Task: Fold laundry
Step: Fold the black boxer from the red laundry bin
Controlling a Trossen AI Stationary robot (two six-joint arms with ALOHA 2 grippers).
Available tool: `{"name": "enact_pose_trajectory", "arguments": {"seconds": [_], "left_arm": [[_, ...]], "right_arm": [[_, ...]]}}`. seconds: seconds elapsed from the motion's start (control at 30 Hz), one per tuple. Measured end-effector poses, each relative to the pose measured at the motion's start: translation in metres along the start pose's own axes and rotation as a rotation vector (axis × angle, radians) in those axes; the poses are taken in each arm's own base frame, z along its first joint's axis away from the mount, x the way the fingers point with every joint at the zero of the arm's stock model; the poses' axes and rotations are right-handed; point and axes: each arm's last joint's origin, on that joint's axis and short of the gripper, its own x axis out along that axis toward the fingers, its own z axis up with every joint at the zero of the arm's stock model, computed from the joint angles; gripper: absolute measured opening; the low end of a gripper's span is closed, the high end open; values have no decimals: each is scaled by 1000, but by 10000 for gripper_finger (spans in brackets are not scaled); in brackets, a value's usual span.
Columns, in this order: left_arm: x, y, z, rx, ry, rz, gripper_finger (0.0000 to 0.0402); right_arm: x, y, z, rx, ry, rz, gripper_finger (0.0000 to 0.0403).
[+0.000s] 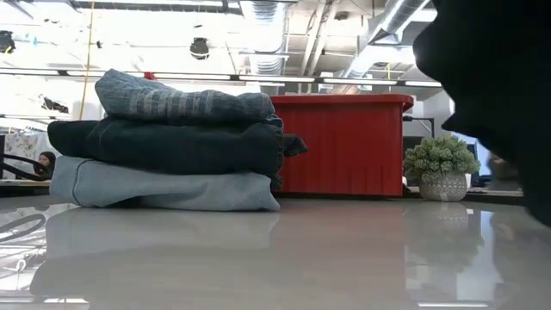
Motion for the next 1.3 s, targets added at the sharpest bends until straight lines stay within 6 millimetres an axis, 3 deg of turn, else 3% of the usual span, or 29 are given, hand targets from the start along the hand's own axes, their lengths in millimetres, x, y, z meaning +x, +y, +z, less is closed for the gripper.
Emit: {"name": "enact_pose_trajectory", "arguments": {"seconds": [0.1,0.33,0.8,1.0,1.3], "left_arm": [[-1,1,-6,-36,89,4,190],[-19,17,-10,-2,120,69,190],[-35,16,9,101,-100,46,190],[-33,12,12,121,-175,12,190],[-13,8,8,98,-193,8,190]], "right_arm": [[0,1,-1,-3,6,4,32],[0,0,-2,-6,12,-2,31],[0,1,-2,-5,30,13,33],[0,1,-2,-3,27,12,32],[0,1,-1,-2,20,21,33]]}}
